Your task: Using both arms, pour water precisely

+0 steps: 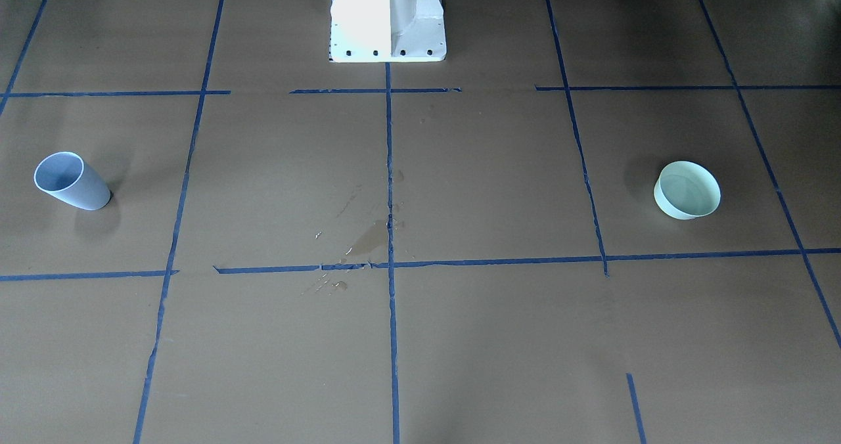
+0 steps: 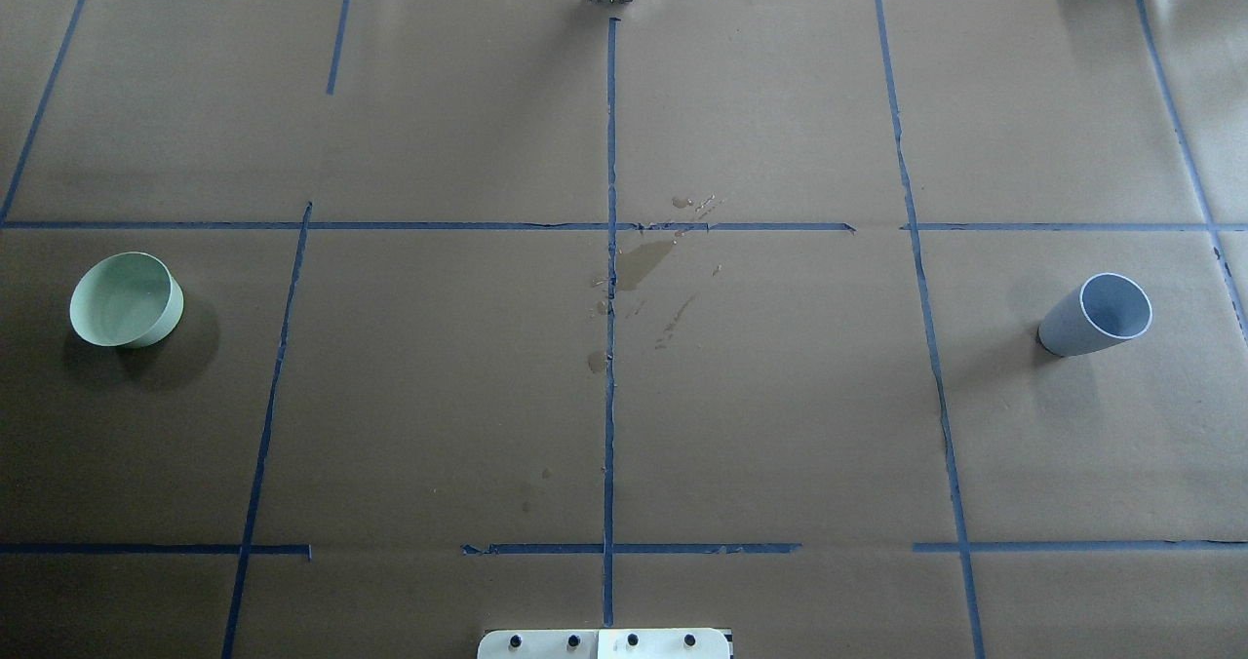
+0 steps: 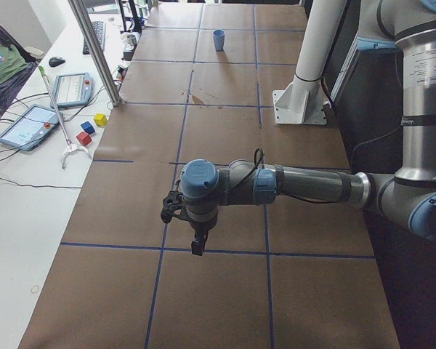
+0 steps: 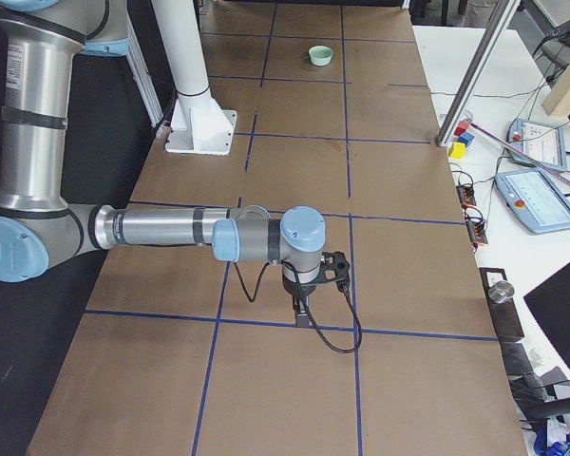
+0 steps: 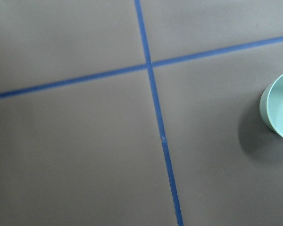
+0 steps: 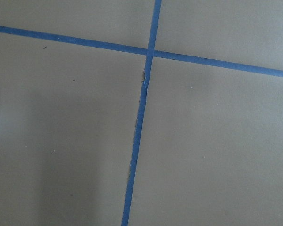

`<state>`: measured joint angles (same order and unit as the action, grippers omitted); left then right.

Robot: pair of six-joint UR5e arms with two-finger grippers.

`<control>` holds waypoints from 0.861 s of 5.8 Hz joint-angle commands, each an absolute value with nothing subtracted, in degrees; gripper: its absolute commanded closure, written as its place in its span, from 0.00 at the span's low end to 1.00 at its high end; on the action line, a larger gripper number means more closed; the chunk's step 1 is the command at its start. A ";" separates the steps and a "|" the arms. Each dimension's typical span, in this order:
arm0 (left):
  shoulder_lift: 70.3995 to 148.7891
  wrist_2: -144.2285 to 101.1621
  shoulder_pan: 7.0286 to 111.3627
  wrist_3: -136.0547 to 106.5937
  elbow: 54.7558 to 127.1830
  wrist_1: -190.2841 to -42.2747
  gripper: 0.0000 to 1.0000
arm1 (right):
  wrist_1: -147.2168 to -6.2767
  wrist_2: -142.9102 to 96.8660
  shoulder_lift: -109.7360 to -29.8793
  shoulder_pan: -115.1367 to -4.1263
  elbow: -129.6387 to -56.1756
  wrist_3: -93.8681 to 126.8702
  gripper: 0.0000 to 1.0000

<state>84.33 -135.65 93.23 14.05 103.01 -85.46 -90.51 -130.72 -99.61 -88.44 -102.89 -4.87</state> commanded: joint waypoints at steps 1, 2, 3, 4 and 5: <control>84.55 -135.79 85.85 3.70 103.80 -87.80 0.00 | -90.09 -130.26 -98.71 -88.24 -103.18 -4.49 0.00; 83.94 -135.70 81.17 -10.23 103.36 -94.85 0.00 | -90.09 -130.34 -98.53 -88.24 -103.18 -4.22 0.00; 82.37 -135.01 74.51 -26.12 102.58 -106.49 0.00 | -90.09 -130.34 -98.61 -88.24 -103.18 -4.22 0.00; 82.18 -132.56 69.57 -37.68 99.70 -116.62 0.00 | -90.09 -130.43 -98.61 -88.24 -103.18 -4.22 0.00; 82.70 -128.01 63.69 -46.93 96.10 -124.98 0.00 | -90.09 -130.43 -98.61 -88.24 -103.10 -4.22 0.00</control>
